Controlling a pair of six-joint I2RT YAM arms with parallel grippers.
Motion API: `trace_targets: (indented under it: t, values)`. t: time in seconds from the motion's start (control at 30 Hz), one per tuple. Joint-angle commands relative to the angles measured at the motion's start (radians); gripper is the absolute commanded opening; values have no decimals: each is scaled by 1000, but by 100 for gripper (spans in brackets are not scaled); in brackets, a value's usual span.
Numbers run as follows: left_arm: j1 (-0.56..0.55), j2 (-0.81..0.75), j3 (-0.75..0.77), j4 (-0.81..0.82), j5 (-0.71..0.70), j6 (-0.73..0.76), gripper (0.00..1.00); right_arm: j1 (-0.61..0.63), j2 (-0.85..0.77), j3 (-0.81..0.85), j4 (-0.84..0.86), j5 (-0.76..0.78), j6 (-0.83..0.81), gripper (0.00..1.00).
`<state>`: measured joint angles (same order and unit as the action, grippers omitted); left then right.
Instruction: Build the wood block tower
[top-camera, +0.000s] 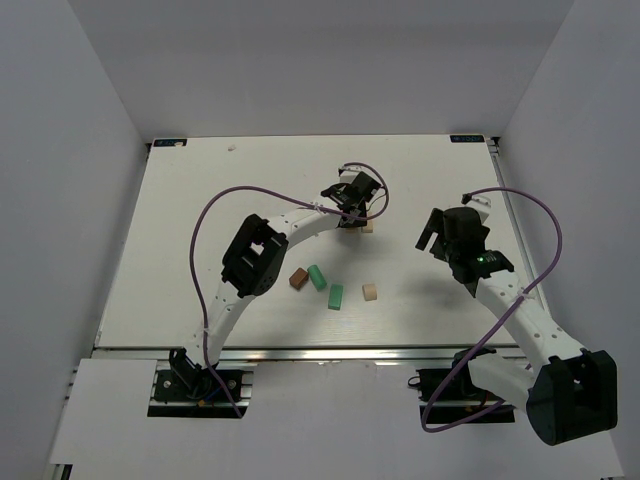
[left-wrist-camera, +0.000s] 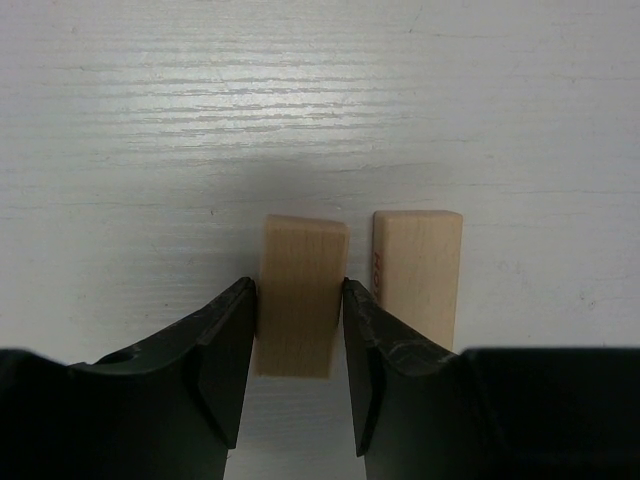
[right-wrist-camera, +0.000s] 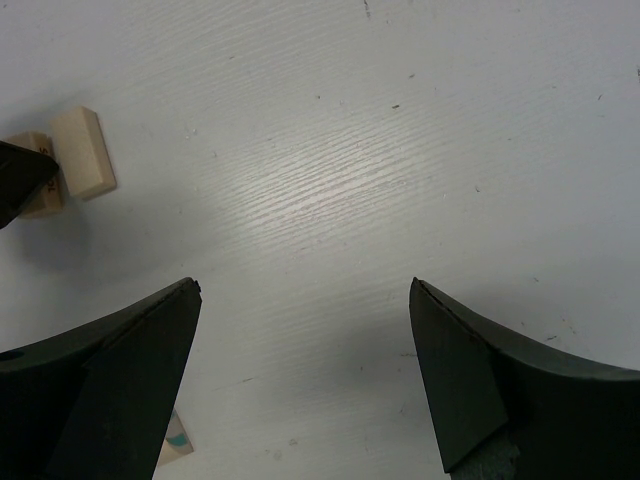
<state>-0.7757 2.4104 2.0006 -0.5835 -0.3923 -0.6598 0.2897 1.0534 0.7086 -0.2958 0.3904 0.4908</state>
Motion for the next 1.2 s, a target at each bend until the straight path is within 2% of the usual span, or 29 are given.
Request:
trace_targets:
  t: [0.0, 0.03, 0.13, 0.43, 0.7, 0.77, 0.8, 0.87, 0.93, 1.1, 1.17]
  values:
    - [-8, -65, 0, -4, -34, -37, 51, -4, -18, -3, 14, 15, 8, 89]
    - [-8, -66, -2, -6, -39, -40, 51, -4, -18, -4, 15, 13, 8, 89]
    - [-8, -73, 0, 7, -42, -31, 63, -4, -27, -8, 15, 13, 8, 89]
    - [-7, -120, 18, -1, -37, -18, 61, -3, -46, -8, 20, 8, 0, 89]
    - [-8, -273, -98, -1, -46, 0, 60, -3, -56, -8, 63, -103, -69, 89]
    - [-8, -348, -126, -1, -62, 11, 67, -3, -59, -6, 93, -160, -99, 89]
    - [-8, -379, -164, 2, -66, 23, 81, -3, -59, -5, 104, -226, -122, 89]
    - [-7, -486, -225, 7, -98, 35, 89, 0, -61, -8, 141, -301, -150, 89]
    - [-8, -572, -362, 16, -141, 38, 98, 29, -62, -12, 173, -396, -208, 89]
    - [-4, -919, -719, 13, -217, -1, 98, 183, 11, 37, 267, -623, -472, 89]
    - [-2, -1070, -811, 16, -224, -46, 98, 227, 66, 121, 259, -721, -590, 89]
